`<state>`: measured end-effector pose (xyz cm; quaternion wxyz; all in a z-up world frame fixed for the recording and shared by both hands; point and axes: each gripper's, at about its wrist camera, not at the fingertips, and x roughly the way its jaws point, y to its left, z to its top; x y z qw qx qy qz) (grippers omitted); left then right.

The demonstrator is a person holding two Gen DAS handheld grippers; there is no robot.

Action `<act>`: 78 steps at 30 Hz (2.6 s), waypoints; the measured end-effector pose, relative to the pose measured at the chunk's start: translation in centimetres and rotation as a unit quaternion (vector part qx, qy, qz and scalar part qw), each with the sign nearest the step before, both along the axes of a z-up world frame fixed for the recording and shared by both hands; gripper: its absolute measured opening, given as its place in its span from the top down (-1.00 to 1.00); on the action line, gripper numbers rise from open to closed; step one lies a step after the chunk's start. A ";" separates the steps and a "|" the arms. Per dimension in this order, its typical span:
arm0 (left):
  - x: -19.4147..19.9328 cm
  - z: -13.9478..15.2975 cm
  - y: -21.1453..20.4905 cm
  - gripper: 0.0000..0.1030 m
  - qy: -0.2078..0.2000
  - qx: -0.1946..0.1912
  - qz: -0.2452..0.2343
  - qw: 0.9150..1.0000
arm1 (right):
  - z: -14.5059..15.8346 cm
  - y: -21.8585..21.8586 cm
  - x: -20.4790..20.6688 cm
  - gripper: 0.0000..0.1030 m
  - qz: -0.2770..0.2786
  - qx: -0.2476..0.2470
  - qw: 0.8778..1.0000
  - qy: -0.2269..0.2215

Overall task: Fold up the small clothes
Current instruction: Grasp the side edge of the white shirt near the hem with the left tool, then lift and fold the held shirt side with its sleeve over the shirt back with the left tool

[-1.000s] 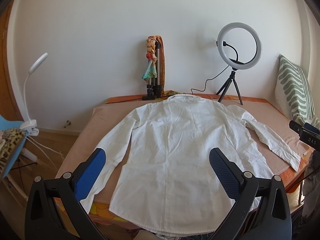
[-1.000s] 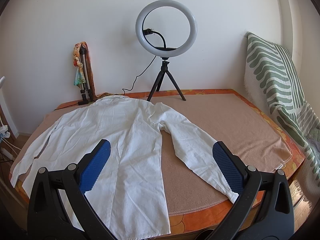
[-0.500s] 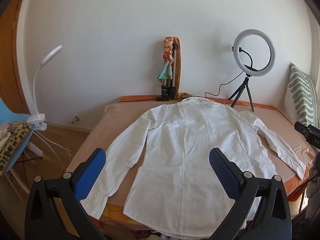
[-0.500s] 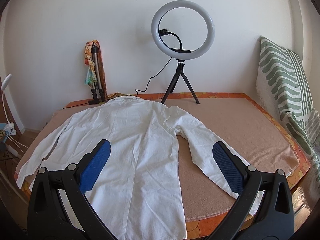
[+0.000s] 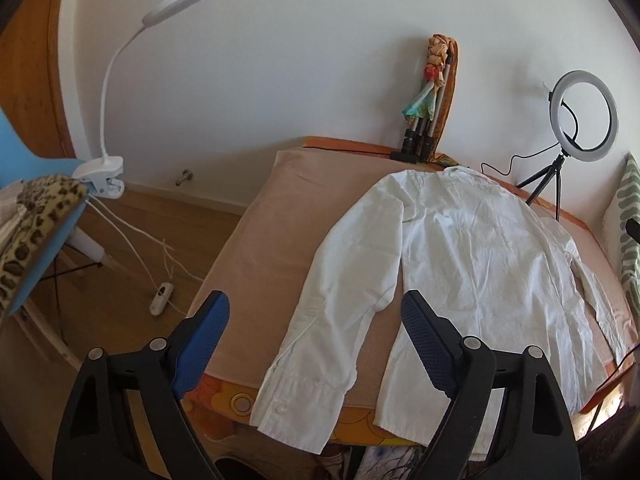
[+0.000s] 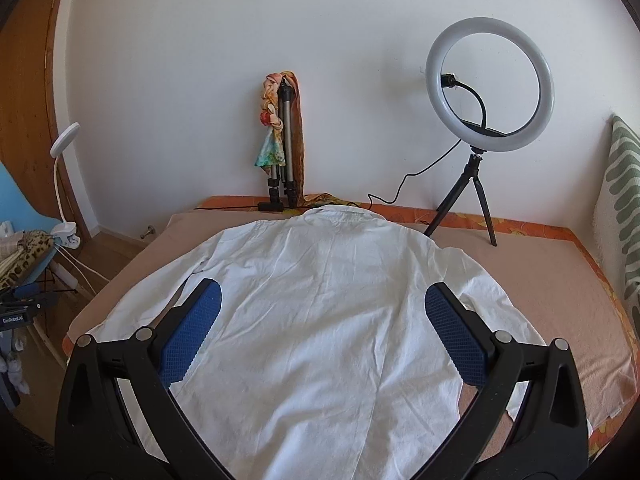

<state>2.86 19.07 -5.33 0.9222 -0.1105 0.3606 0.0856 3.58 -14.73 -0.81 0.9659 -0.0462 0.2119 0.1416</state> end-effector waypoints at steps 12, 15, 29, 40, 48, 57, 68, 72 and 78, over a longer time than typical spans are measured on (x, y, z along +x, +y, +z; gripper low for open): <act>-0.3 -8.0 3.1 -0.16 0.106 -0.138 0.007 0.985 | -2.6 2.2 1.1 -1.00 0.033 -0.004 0.998 0.046; 0.4 -8.4 2.7 0.03 0.115 -0.126 -0.002 0.985 | -2.8 1.7 0.7 -1.00 0.026 -0.008 0.999 0.040; 1.4 -8.3 2.2 0.95 0.064 -0.141 -0.042 0.987 | -2.3 -1.7 0.3 -1.00 -0.006 0.014 0.999 0.038; 1.2 -8.7 1.6 -0.07 0.089 -0.093 -0.022 0.991 | -2.5 -1.4 0.0 -1.00 -0.003 0.008 0.999 0.038; 2.1 -10.0 1.4 0.81 0.107 -0.084 -0.043 0.990 | -2.5 -1.0 -0.2 -1.00 0.004 0.007 0.999 0.036; 1.3 -7.3 0.5 0.90 0.055 -0.055 -0.054 0.996 | -2.4 -1.9 -0.4 -1.00 -0.002 0.019 0.999 0.039; 2.7 -10.5 1.7 0.70 0.117 -0.040 -0.039 0.992 | -2.3 -2.2 -0.5 -1.00 -0.003 0.021 0.999 0.040; 2.2 -8.4 0.9 0.88 0.071 -0.036 -0.038 0.996 | -2.3 -2.3 -0.6 -1.00 -0.005 0.022 0.999 0.040; 0.9 -3.3 -6.7 0.89 -0.015 0.018 -0.150 0.988 | -2.6 -2.9 0.0 -1.00 -0.003 0.047 0.997 0.069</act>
